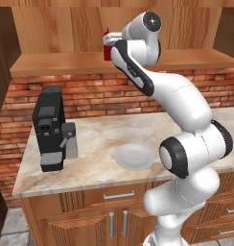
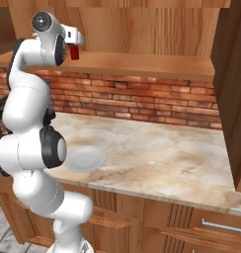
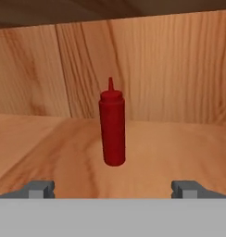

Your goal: Move the hot dog bun to the plate on the dining table and place the condiment next to that plate. Then navigate to the fridge and take the sausage and place it on the plate as well.

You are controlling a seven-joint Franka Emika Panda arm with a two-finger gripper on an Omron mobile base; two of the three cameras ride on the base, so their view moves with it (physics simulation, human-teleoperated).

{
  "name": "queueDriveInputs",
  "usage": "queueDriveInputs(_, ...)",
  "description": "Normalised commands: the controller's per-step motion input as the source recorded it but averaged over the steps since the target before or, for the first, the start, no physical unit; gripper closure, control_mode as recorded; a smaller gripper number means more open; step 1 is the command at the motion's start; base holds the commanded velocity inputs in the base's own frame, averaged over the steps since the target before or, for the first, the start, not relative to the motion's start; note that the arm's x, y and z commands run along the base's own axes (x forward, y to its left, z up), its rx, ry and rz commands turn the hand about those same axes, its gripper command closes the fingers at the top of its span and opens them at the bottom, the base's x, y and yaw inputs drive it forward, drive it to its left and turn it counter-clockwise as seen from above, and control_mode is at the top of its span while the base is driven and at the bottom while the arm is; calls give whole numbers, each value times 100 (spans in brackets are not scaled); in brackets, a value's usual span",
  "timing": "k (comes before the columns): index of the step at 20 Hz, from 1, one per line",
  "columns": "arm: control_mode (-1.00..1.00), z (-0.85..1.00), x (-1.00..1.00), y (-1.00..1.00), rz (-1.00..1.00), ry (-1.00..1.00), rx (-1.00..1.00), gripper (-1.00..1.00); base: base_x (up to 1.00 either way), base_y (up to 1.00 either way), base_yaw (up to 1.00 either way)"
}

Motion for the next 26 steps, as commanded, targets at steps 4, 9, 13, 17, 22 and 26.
queueDriveInputs(4,-100,0,44,0,4,0,10,-100,0,0,0)
queueDriveInputs(9,-100,0,42,0,5,0,8,-100,0,0,0)
queueDriveInputs(13,-100,0,38,0,1,0,3,-100,0,0,0)
queueDriveInputs(17,-100,0,32,0,2,0,0,-100,0,0,0)
queueDriveInputs(22,-100,0,28,0,3,0,0,-100,0,0,0)
queueDriveInputs(26,-100,-1,26,1,3,0,0,-100,0,0,0)
